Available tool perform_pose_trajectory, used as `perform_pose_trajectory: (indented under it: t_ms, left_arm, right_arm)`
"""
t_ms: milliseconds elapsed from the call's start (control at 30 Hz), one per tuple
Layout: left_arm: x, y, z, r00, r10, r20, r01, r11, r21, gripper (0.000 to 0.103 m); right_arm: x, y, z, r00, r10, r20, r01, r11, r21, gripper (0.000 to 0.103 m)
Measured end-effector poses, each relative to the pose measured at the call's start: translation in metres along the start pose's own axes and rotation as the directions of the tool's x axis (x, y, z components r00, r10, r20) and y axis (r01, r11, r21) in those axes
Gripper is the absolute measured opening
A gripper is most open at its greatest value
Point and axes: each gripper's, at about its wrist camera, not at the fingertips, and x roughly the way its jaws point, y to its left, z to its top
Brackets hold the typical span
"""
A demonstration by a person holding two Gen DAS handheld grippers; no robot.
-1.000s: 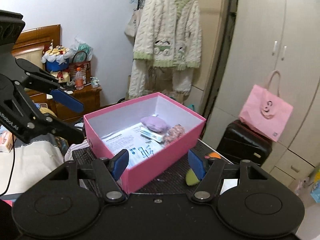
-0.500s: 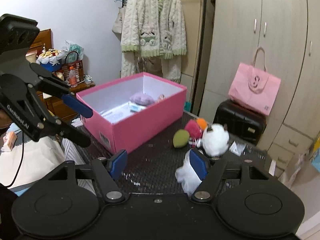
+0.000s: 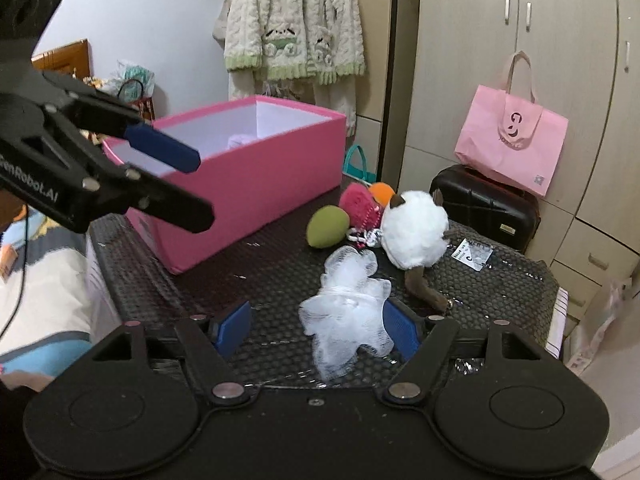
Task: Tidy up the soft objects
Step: 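Grasp the green egg sponge with the left tool while the right tool grasps the white mesh puff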
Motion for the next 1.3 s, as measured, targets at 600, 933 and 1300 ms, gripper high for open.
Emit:
perform_pose_trajectory:
  t_ms: [600, 933, 1300]
  left_arm:
    - [0.110, 0.001, 0.001, 0.982, 0.186, 0.022, -0.184, 0.980, -0.074, 0.063]
    - [0.157, 0.015, -0.002, 0.952, 0.305, 0.006, -0.302, 0.943, -0.138, 0.062]
    - [0.169, 0.019, -0.006, 0.938, 0.347, -0.010, -0.345, 0.927, -0.149, 0.037]
  right_arm:
    - [0.074, -0.033, -0.011, 0.999, 0.005, -0.040, -0.007, 1.000, -0.029, 0.081]
    - [0.085, -0.040, -0.012, 1.000, 0.002, -0.023, -0.003, 0.999, -0.035, 0.081]
    - [0.085, -0.042, -0.015, 1.000, 0.004, 0.000, -0.004, 1.000, -0.021, 0.074]
